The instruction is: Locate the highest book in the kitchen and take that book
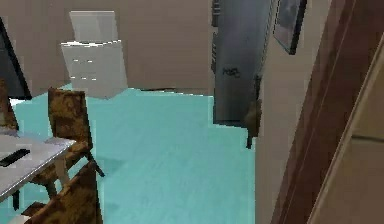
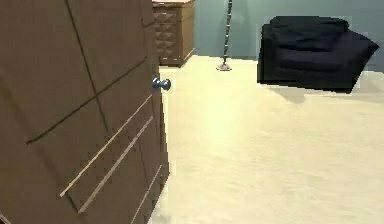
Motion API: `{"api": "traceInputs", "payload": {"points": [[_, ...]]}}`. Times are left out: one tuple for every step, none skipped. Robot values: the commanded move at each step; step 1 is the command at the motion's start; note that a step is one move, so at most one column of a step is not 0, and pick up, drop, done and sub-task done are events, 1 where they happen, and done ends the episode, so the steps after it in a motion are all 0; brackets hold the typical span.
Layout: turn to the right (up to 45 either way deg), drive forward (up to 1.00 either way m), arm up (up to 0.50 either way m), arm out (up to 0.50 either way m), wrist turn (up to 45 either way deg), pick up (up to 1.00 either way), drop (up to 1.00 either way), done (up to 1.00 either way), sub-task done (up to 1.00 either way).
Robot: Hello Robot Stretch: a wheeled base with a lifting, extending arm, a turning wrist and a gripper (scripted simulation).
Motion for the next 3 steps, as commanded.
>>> {"api": "traceInputs", "payload": {"points": [[0.0, 0.7, 0.0, 0.0, 0.0, 0.0, 0.0, 0.0, 0.0], [-21.0, 0.0, 0.0, 0.0, 0.0, 0.0, 0.0, 0.0, 0.0], [0.0, 1.0, 0.0, 0.0, 0.0, 0.0, 0.0, 0.0, 0.0]]}}
